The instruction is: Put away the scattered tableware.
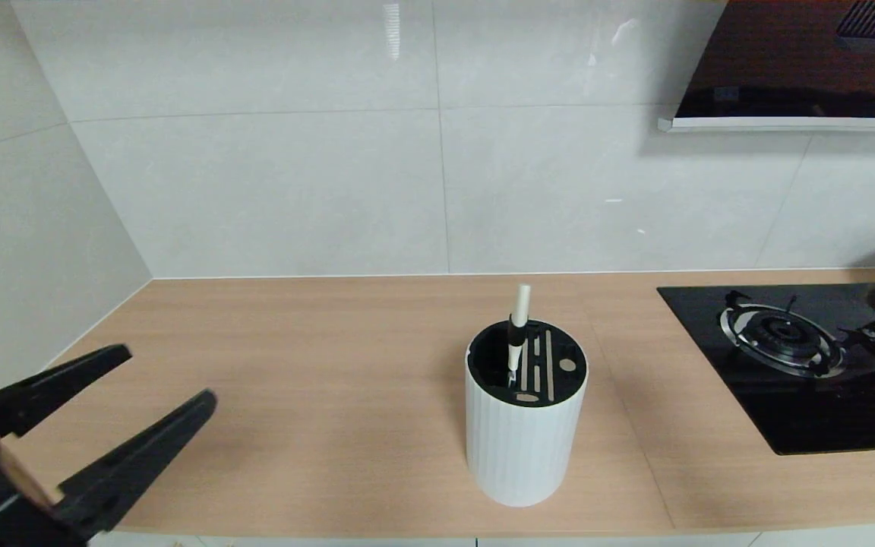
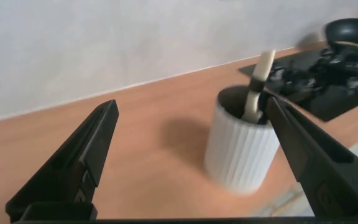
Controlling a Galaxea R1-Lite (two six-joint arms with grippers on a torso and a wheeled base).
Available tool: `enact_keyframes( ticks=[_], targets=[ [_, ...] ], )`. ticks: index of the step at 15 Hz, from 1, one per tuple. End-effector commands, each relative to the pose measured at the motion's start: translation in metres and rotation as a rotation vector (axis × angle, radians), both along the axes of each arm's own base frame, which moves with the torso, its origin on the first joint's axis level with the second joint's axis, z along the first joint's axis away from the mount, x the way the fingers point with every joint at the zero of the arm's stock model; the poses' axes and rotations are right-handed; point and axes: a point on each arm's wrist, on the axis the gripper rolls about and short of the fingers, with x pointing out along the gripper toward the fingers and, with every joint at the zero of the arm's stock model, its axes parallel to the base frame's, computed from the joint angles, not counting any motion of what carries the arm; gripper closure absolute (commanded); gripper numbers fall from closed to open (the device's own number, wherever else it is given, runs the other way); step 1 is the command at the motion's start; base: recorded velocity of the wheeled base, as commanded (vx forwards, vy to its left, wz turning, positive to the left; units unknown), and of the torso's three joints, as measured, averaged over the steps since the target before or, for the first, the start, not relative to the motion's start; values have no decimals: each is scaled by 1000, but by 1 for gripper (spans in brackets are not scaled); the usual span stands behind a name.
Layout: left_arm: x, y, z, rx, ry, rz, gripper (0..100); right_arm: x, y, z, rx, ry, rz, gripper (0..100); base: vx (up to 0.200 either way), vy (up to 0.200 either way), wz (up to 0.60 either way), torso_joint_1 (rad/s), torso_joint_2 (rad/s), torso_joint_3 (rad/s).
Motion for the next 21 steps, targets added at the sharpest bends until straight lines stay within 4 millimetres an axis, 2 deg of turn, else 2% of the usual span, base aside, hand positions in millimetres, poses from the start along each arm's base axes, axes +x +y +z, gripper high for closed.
enact_keyframes(
  ticks=[1, 3, 5, 6, 7, 10, 11, 13, 16, 17, 19, 21],
  targets=[
    [-91, 39, 3, -40, -95, 65, 0, -77, -25, -4, -3, -131, -74, 0, 0, 0, 0, 0, 0, 0],
    [-109, 43, -4, -42, -115, 137, 0, -106, -31, -14, -12, -131, -86, 0, 0, 0, 0, 0, 0, 0],
    [-122, 44, -13, -50, -151, 200, 0, -123, -33, -29, -39, -124, -147, 0, 0, 0, 0, 0, 0, 0],
    [-123, 44, -14, -50, -151, 203, 0, -124, -32, -30, -41, -124, -155, 0, 0, 0, 0, 0, 0, 0],
    [-128, 43, -35, -38, -133, 268, 0, -138, -31, -41, -58, -136, -222, 0, 0, 0, 0, 0, 0, 0],
    [-118, 42, -47, -45, -149, 418, 0, -164, -30, -61, -106, -188, -258, 0, 0, 0, 0, 0, 0, 0],
    [-116, 41, -50, -37, -148, 441, 0, -167, -29, -66, -114, -181, -274, 0, 0, 0, 0, 0, 0, 0],
    [-119, 37, -77, -1, -149, 493, 0, -161, -30, -75, -100, -147, -325, 0, 0, 0, 0, 0, 0, 0],
    [-105, 38, -109, 20, -72, 519, 0, -137, -31, -111, -106, -71, -351, 0, 0, 0, 0, 0, 0, 0],
    [-105, 38, -116, 23, 2, 511, 0, -124, -31, -136, -101, -89, -347, 0, 0, 0, 0, 0, 0, 0],
    [-105, 38, -120, 42, 26, 509, 0, -122, -31, -146, -5, -3, -314, 0, 0, 0, 0, 0, 0, 0],
    [-105, 37, -120, 42, 26, 508, 0, -122, -30, -149, 4, 37, -284, 0, 0, 0, 0, 0, 0, 0]
  ],
)
